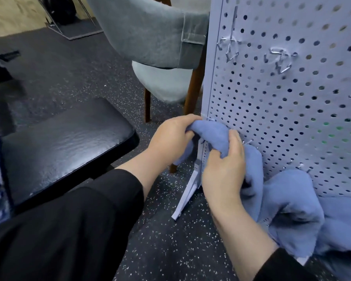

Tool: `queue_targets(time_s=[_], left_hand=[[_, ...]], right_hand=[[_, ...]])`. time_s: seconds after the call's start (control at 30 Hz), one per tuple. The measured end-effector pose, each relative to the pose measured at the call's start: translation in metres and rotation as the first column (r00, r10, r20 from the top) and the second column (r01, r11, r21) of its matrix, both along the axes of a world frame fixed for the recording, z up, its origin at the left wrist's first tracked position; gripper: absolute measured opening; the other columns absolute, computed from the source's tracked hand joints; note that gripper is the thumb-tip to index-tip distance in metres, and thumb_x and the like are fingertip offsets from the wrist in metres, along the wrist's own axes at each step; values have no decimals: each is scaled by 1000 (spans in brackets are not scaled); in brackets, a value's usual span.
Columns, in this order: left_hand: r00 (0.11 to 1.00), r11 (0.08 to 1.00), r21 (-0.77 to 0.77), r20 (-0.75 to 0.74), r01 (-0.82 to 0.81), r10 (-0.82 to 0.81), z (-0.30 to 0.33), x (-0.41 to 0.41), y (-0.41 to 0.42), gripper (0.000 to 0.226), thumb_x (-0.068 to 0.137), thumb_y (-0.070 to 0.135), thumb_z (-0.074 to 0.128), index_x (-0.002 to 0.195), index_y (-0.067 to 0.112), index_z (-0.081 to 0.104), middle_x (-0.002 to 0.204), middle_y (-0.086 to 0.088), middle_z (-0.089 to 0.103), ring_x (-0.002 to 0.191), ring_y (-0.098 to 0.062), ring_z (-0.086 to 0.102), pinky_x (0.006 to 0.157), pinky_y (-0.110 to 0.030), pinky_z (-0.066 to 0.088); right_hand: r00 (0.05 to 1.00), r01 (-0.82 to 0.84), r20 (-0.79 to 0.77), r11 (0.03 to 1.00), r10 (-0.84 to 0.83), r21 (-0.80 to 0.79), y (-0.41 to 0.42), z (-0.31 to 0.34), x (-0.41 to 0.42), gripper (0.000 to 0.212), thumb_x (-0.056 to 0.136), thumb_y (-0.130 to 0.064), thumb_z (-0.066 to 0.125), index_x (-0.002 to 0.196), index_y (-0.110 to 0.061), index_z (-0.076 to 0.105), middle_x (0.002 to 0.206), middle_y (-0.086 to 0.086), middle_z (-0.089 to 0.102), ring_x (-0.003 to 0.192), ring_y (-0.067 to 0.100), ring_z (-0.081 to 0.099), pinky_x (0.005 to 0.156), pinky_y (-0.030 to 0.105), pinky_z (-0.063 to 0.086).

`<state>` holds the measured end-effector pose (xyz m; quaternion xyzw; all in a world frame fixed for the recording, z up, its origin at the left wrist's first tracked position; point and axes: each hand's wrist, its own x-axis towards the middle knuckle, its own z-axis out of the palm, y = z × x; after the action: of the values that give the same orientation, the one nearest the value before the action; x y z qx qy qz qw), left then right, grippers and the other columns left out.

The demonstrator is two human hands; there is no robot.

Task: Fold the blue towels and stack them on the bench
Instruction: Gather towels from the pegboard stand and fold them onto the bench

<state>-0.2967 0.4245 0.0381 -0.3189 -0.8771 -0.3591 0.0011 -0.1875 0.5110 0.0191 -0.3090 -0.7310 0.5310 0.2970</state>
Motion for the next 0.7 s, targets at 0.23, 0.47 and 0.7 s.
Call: queue_targets(time_s=[0.23,0.47,0.7], left_hand=[[969,993,80,238,-86,65,-38,14,-4,53,86,3,55,127,36,62,107,9,72,101,-11,64,85,-26,49],[911,975,18,361,-219,198,-69,38,-4,6,89,22,61,88,21,55,77,3,62,74,-18,54,64,-33,43],[879,993,-48,460,-112,121,-64,60,-33,44,96,21,59,138,29,50,122,9,68,108,-10,64,94,-34,53]], right_hand=[[980,-180,121,967,159,182,-5,-27,7,75,97,7,44,162,-19,18,170,-5,18,155,7,16,126,34,22],[948,-288,193,938,252,191,-1,-18,6,75,97,8,44,162,-18,16,170,-8,12,156,6,10,127,28,13],[910,-398,264,848,319,349,-5,6,12,62,103,-16,51,160,-13,27,170,-4,12,157,7,2,128,33,6]])
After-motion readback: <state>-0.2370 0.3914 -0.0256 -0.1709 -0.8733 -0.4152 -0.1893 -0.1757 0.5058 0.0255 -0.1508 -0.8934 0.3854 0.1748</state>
